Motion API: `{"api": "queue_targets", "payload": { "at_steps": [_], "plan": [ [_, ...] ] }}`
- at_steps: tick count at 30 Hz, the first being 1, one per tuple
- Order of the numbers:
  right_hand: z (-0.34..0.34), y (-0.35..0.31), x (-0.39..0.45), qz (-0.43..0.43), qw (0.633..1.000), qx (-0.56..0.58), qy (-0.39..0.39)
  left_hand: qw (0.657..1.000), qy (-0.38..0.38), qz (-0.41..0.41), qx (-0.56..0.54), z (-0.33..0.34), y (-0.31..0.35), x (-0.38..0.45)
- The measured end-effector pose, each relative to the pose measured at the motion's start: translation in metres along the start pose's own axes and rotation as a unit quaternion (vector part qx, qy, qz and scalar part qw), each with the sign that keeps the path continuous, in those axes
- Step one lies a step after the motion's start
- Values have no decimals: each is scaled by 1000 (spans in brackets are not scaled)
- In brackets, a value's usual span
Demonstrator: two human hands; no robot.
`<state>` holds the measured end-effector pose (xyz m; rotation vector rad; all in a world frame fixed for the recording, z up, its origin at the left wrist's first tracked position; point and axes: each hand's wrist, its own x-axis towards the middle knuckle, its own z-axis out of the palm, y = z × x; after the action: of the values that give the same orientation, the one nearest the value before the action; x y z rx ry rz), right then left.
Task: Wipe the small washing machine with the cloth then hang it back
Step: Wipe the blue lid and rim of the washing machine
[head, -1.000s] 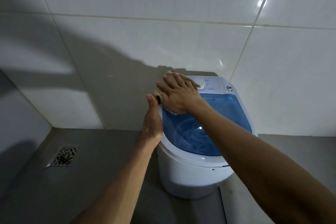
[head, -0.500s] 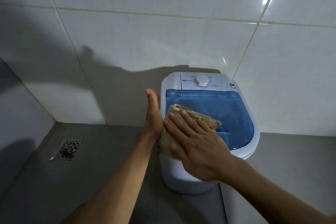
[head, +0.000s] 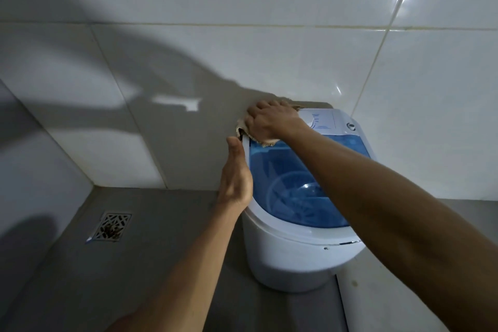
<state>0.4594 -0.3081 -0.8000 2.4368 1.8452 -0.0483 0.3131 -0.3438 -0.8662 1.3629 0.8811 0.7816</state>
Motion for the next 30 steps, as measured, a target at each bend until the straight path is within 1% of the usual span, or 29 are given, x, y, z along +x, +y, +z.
{"api": "queue_targets", "payload": {
  "at_steps": [3, 8, 10, 15, 19, 24, 27, 30],
  "plan": [
    [1, -2, -12, -10, 1000, -2, 10, 999, -1, 15, 46, 1, 8, -7],
    [17, -8, -61, -81, 996, 24, -13, 997, 16, 7, 69, 0, 4, -3],
    [23, -3, -78, -82, 995, 46, -13, 995, 28, 16, 98, 3, 15, -12],
    [28, 27, -114, -44, 996, 77, 2, 984, 14, 31, 177, 2, 23, -20],
    [26, 63, -142, -12, 995, 100, 12, 976, -1, 40, 215, 1, 24, -23],
    [29, 68, -148, 30, 992, 120, 28, 967, -24, 61, 245, -2, 24, -25],
    [29, 73, -147, 83, 987, 126, 50, 965, -29, 69, 250, -3, 23, -24],
    [21, 90, -125, 158, 978, 129, 30, 966, -26, 70, 249, -3, 20, -18]
  ]
}}
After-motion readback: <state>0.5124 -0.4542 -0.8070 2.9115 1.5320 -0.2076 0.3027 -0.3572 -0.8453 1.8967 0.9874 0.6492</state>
